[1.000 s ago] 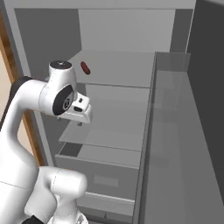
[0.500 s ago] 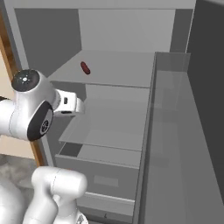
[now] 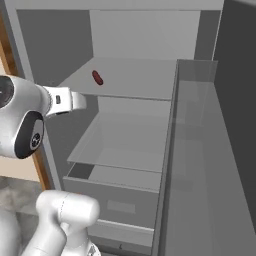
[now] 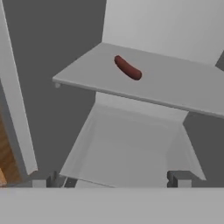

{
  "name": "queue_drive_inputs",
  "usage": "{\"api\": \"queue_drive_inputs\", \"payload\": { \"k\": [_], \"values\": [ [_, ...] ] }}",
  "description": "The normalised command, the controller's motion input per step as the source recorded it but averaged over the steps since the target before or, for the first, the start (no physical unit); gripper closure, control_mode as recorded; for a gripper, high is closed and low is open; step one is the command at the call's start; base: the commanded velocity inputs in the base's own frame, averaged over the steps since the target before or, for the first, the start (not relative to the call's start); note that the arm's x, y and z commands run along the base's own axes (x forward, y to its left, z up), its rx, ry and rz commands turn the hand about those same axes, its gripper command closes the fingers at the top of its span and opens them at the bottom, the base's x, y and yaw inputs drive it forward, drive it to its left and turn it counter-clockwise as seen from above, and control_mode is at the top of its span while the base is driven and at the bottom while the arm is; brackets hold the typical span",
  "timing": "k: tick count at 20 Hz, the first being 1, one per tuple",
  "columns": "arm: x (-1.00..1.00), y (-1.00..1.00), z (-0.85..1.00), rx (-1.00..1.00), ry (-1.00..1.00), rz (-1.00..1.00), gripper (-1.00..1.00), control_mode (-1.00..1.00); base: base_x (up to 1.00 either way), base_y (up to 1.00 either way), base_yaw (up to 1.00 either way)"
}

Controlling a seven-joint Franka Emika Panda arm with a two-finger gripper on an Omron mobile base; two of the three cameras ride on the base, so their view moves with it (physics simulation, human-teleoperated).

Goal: Move the hot dog bun to the plate on the dining table and place the condiment next to that plate. Then navigate to the fridge and take the sausage and place it on the plate as well.

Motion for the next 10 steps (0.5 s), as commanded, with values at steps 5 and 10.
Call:
{"api": "queue_drive_inputs", "payload": {
  "k": [5,10],
  "values": [
    [0.57,0.04,0.73,0.00,0.00,0.04,-1.00,-1.00,0.00,0.00,0.00],
    [0.88,0.00,0.10,0.00,-0.01,0.04,-1.00,-1.00,0.00,0.00,0.00]
  ]
}}
